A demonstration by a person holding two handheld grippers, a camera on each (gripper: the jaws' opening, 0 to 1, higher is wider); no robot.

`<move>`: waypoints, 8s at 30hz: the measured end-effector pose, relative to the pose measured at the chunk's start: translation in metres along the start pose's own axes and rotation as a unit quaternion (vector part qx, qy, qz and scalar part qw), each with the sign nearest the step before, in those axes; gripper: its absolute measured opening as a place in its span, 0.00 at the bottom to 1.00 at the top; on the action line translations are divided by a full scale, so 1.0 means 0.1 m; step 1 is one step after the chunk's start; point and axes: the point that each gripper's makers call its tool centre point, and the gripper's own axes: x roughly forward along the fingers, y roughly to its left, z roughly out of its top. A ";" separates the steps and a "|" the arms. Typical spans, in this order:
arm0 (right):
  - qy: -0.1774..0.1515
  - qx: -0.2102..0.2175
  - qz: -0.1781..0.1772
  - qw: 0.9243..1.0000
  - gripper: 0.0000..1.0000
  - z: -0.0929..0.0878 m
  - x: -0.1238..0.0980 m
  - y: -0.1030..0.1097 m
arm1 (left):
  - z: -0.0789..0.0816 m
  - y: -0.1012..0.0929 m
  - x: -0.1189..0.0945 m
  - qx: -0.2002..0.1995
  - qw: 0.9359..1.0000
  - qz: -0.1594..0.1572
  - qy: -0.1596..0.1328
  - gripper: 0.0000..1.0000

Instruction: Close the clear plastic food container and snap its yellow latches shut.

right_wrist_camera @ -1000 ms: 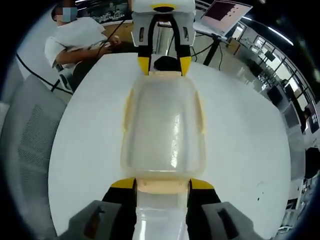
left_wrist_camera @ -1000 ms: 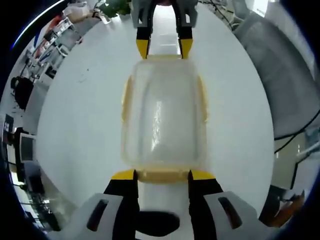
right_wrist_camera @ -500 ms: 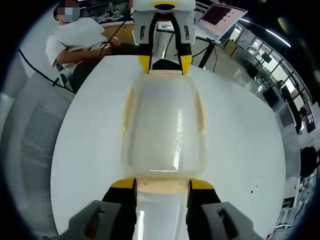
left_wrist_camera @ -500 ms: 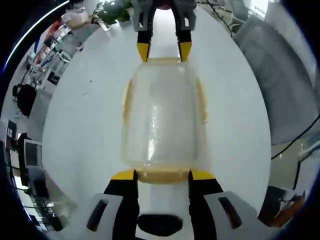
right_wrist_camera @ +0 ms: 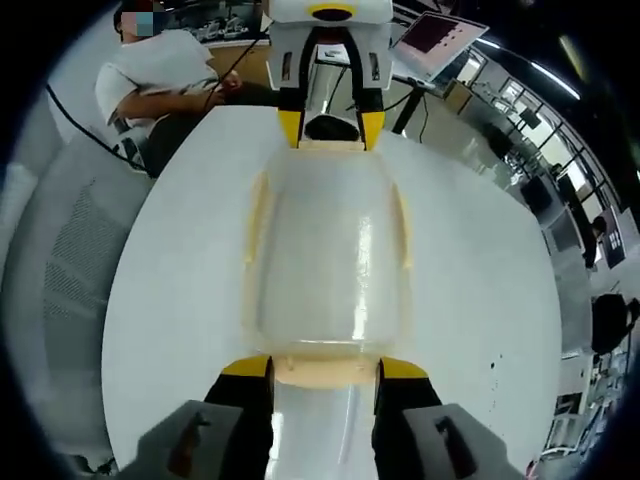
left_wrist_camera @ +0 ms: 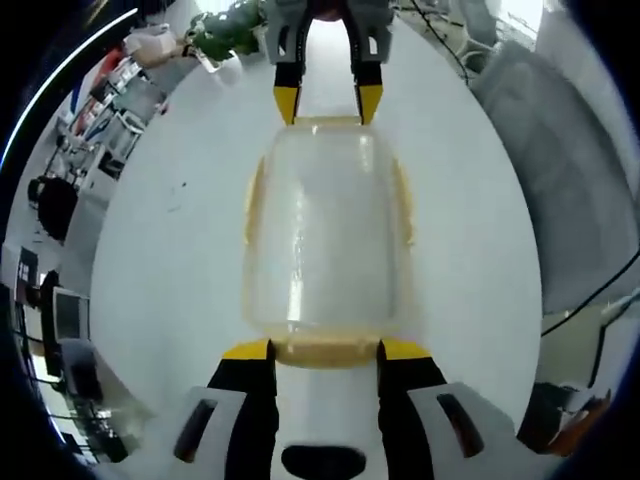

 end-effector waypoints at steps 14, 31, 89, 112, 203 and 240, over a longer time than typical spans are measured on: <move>0.017 0.003 -0.007 1.000 0.36 -0.37 -0.21 0.01 | 0.39 0.01 0.13 0.004 1.000 0.002 -0.021 0.36; 0.026 0.018 0.001 1.000 0.36 -0.71 -0.37 0.02 | 0.77 0.02 0.23 0.010 0.999 -0.011 -0.038 0.36; 0.054 0.064 0.054 0.995 0.36 -1.64 -0.45 0.18 | 1.52 -0.06 0.76 0.015 0.997 -0.057 -0.048 0.36; 0.038 0.079 0.071 0.994 0.36 -1.70 -0.33 0.20 | 1.47 -0.11 0.91 -0.001 0.996 -0.076 -0.045 0.36; -0.103 0.564 -0.021 0.819 0.36 -1.44 -0.31 0.12 | 1.67 -0.17 0.89 -0.484 0.868 -0.011 -0.108 0.37; -0.058 0.530 -0.012 0.846 0.44 -1.43 -0.33 0.13 | 1.68 -0.25 0.87 -0.443 0.890 -0.044 -0.102 0.41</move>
